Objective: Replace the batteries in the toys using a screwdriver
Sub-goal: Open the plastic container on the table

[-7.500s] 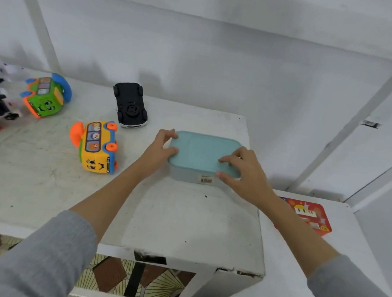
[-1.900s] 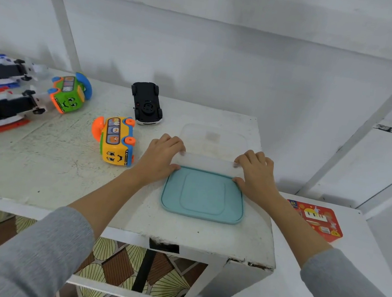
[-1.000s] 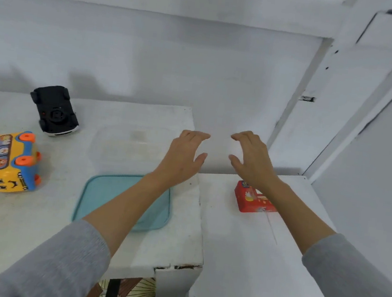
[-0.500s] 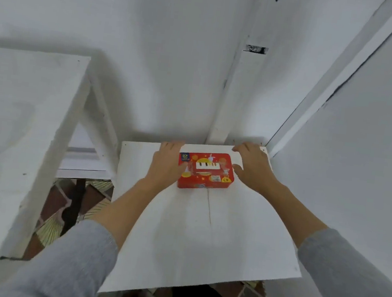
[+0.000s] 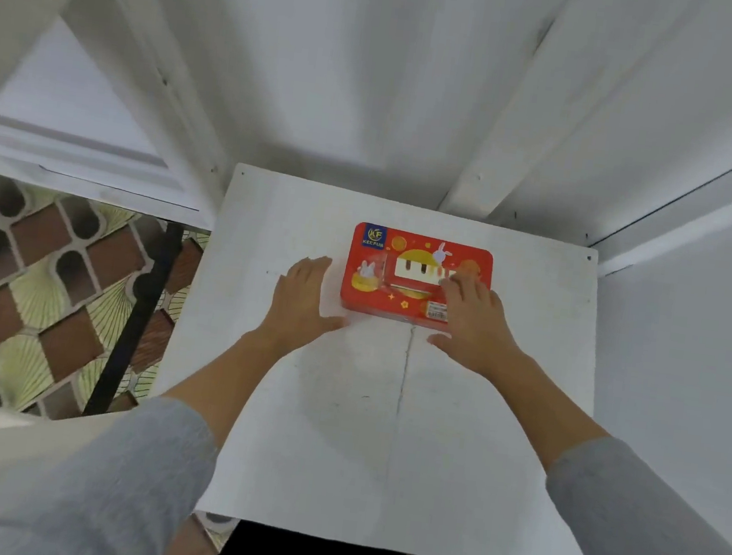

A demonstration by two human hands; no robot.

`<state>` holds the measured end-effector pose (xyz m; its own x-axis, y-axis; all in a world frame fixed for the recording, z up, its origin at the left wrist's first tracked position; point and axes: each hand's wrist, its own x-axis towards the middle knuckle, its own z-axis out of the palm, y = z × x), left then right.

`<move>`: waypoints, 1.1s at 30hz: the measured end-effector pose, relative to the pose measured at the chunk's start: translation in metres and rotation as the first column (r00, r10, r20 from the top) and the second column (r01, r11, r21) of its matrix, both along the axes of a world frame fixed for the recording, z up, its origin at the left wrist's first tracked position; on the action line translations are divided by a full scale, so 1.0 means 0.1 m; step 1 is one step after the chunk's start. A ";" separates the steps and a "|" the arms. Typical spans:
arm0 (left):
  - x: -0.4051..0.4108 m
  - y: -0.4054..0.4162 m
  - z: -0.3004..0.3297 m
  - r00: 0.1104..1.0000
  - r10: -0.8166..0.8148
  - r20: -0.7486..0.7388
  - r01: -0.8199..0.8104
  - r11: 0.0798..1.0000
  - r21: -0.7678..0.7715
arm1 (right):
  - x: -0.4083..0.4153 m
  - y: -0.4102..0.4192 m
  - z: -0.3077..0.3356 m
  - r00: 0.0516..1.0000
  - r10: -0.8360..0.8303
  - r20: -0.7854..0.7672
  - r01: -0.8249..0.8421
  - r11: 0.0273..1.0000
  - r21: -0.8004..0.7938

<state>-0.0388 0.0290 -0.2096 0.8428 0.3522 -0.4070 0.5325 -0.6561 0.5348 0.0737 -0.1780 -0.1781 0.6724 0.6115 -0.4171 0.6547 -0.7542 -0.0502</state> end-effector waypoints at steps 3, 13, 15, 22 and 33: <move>0.13 0.06 -0.37 0.999 -0.033 -0.024 0.033 0.999 0.013 | 0.18 0.17 -0.27 0.997 0.071 0.033 -0.070 0.997 -0.045; 0.28 0.02 -0.90 0.997 -0.068 0.033 0.064 0.992 0.111 | 0.57 0.38 -0.58 0.985 0.164 -0.060 -0.168 0.983 -0.074; 0.29 0.01 -0.96 0.997 -0.074 0.030 0.069 0.989 0.130 | 0.56 0.39 -0.60 0.985 0.162 -0.057 -0.166 0.983 -0.081; 0.26 -0.02 -1.02 0.997 -0.081 -0.006 0.081 0.983 0.167 | 0.61 0.47 -0.50 0.984 0.142 -0.108 -0.150 0.986 -0.070; 0.27 0.01 -0.94 0.990 -0.103 -0.092 0.119 0.976 0.183 | 0.77 0.46 -0.42 0.961 0.145 -0.234 -0.156 0.987 -0.030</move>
